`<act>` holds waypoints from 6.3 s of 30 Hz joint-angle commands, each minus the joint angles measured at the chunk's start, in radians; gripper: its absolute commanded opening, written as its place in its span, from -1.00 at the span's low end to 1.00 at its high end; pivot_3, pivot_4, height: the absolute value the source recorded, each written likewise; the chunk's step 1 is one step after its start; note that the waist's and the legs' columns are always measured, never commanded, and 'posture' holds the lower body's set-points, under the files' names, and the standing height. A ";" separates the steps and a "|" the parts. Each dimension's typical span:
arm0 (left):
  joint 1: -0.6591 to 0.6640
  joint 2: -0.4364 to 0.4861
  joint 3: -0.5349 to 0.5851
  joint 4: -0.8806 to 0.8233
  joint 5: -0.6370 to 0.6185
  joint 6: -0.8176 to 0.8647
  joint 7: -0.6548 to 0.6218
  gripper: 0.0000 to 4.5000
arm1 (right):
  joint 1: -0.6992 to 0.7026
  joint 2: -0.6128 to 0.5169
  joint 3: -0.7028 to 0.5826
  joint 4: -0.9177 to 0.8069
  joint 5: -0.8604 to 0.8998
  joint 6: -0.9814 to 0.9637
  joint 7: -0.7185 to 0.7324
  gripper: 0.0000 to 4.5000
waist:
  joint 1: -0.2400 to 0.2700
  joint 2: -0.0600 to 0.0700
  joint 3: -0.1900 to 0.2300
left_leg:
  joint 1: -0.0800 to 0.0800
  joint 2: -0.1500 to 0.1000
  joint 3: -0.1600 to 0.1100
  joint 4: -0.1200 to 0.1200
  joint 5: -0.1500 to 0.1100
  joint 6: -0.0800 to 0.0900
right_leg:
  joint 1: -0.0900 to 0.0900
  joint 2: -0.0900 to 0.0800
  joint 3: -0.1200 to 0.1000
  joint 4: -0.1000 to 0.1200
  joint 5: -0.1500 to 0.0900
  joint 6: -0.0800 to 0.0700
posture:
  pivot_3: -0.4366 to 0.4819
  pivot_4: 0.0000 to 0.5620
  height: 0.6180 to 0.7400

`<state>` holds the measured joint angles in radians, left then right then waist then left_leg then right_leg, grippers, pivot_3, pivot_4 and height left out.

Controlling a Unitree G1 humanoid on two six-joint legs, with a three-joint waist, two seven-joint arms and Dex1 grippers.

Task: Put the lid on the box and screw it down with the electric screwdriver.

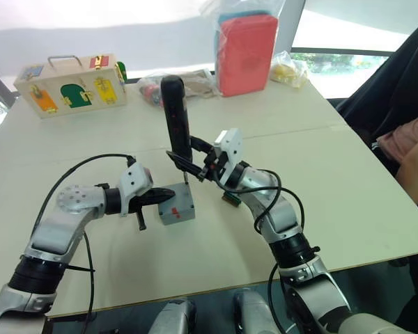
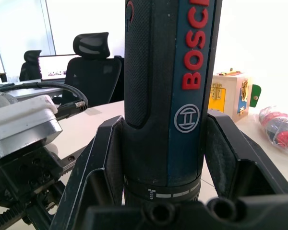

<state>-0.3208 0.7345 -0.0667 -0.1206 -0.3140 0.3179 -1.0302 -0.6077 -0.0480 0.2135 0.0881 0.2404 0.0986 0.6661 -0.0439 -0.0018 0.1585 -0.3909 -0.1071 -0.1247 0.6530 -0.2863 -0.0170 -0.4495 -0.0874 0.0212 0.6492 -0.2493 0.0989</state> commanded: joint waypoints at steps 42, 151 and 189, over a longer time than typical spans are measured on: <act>0.041 -0.026 -0.051 0.003 0.055 0.038 0.013 -1.00 | 0.118 -0.035 0.112 0.083 -0.077 0.176 0.040 -0.15 | 0.003 0.004 -0.038 | 0.043 0.000 0.000 -0.008 -0.013 0.010 | 0.040 0.001 0.002 -0.004 -0.009 0.002 | -0.05 -0.47 1.00; 0.167 0.165 0.330 -0.508 -0.368 0.302 0.032 -1.00 | -0.381 -0.747 0.039 0.137 0.258 1.463 -0.162 -0.15 | 0.033 0.005 0.015 | -0.001 0.001 -0.008 -0.006 -0.010 -0.001 | 0.006 0.000 -0.004 -0.017 -0.008 0.000 | -0.05 -0.47 1.00; 0.284 0.058 0.184 -0.202 -0.084 0.100 0.171 -1.00 | -0.097 -0.504 0.235 -0.281 0.017 0.666 0.123 -0.96 | 0.032 0.004 0.017 | 0.000 0.007 -0.005 0.001 -0.007 -0.004 | 0.007 0.006 -0.002 -0.016 0.004 -0.003 | -0.05 -0.47 1.00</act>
<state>-0.0213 0.7962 0.1259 -0.3267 -0.4186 0.4476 -0.8653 -0.7006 -0.5624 0.4432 -0.1719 0.2862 0.8038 0.7945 -0.0120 0.0024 0.1755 -0.3909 -0.0999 -0.1293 0.6538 -0.2932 -0.0208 -0.4426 -0.0808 0.0187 0.6336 -0.2457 0.0958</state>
